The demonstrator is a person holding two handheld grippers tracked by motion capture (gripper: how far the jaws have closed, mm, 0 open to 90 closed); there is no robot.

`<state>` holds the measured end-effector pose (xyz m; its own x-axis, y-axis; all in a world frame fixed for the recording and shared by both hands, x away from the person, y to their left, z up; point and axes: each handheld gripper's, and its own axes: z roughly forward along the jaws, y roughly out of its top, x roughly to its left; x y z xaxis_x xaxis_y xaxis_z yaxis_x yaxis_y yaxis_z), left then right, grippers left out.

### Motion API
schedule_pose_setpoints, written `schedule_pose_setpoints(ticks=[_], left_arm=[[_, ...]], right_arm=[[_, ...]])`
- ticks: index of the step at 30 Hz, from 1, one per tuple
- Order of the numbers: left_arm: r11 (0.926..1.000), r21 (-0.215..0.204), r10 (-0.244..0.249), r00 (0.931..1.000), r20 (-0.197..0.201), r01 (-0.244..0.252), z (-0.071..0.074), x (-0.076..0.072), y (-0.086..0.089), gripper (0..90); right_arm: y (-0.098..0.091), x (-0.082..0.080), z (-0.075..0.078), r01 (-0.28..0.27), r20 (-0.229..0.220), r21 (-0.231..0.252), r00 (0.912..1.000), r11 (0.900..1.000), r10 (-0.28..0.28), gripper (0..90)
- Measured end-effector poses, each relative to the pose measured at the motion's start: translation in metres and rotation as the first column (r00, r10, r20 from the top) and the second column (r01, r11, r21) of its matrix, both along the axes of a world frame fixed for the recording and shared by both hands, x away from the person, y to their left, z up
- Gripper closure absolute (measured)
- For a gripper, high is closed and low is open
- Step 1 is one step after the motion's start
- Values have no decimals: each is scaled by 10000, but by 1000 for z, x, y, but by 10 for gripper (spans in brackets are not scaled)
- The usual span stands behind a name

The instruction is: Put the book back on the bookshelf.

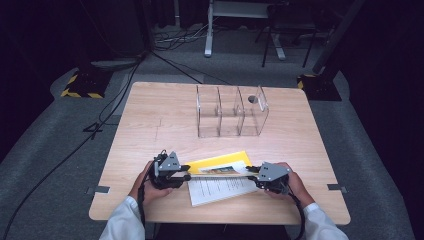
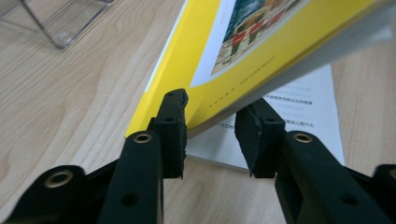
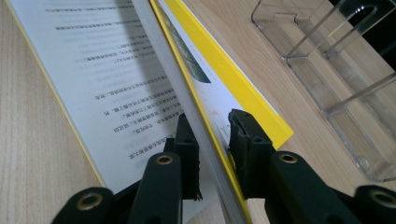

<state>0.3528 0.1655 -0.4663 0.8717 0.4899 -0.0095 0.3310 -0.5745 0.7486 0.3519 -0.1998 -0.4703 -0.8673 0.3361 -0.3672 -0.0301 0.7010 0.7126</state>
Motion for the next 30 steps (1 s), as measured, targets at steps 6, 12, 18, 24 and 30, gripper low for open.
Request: schedule_pose_setpoints(ticks=[6, 12, 18, 24, 30], left_arm=[[9991, -422, 98, 9993, 348, -83, 15, -14, 0, 479], [9999, 57, 119, 9970, 765, -124, 24, -29, -33, 330], [9985, 349, 402, 9965, 727, -429, 23, -35, -63, 253], [9918, 1109, 539, 9942, 928, -641, 15, -30, -64, 450], [9828, 1845, -45, 9964, 849, -112, 7, -28, -54, 675]], right_arm=[[8, -6, -1, -63, 109, -97, 9999, 9999, 64, 772], [15, -11, -1, -142, 236, -412, 9996, 9990, 152, 778], [19, -13, 0, -68, 127, -447, 9999, 9990, 74, 778], [24, -15, 0, -83, 83, -598, 9999, 9982, 88, 772], [25, -13, -2, -253, -176, -301, 9995, 9992, 248, 734]])
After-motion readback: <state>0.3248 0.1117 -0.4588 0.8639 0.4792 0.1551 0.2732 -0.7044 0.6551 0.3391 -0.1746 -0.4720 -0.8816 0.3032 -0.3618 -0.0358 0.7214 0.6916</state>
